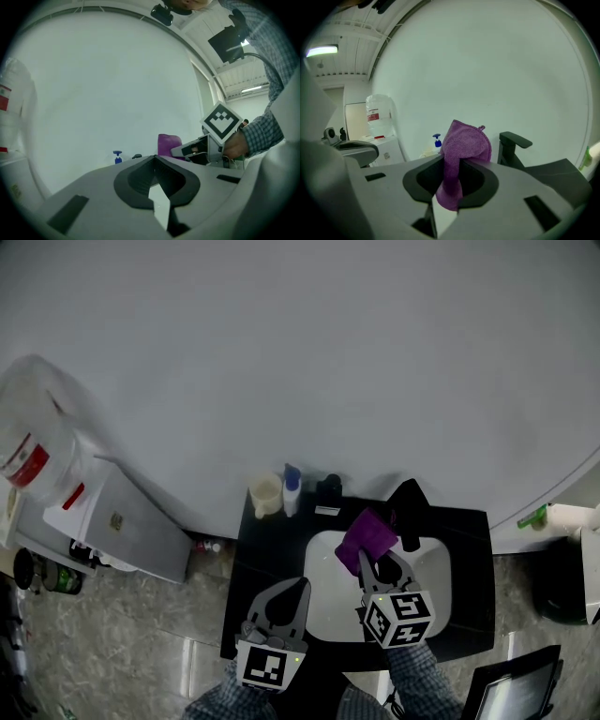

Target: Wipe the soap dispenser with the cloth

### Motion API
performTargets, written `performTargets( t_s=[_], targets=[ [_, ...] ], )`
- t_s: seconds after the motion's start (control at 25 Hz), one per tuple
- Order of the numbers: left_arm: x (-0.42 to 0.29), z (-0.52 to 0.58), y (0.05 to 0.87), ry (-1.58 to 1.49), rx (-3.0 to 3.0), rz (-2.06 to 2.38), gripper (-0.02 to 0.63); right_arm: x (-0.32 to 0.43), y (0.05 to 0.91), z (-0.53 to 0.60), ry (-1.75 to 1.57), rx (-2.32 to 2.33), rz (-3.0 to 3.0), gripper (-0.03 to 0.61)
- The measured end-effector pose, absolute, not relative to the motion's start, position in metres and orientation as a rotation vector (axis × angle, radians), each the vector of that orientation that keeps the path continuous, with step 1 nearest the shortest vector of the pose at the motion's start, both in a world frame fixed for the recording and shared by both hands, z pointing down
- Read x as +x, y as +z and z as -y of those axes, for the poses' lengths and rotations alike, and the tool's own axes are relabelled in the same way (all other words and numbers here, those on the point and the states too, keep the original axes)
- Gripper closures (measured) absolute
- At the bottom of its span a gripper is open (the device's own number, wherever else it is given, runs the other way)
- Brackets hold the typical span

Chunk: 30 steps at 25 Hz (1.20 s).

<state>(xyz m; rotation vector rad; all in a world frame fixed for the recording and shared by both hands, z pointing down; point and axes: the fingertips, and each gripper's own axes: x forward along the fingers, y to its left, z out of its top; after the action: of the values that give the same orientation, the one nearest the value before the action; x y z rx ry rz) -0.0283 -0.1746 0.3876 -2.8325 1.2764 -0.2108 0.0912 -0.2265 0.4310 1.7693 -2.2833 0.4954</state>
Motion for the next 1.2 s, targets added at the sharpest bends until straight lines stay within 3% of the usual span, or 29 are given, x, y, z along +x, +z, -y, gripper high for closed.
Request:
performTargets(
  t_s=[0.68, 1.2],
  targets=[
    [-0.020, 0.205, 0.408, -0.332, -2.794, -1.390, 0.612, 0.084, 0.463, 0.367, 0.623, 1.583, 2.337, 0.500],
    [-0.022, 0.202, 0.427, -0.412, -2.797, -1.411, 0.612, 0.113, 0.556, 0.375, 0.749, 1.580, 2.076, 0.500]
  ],
)
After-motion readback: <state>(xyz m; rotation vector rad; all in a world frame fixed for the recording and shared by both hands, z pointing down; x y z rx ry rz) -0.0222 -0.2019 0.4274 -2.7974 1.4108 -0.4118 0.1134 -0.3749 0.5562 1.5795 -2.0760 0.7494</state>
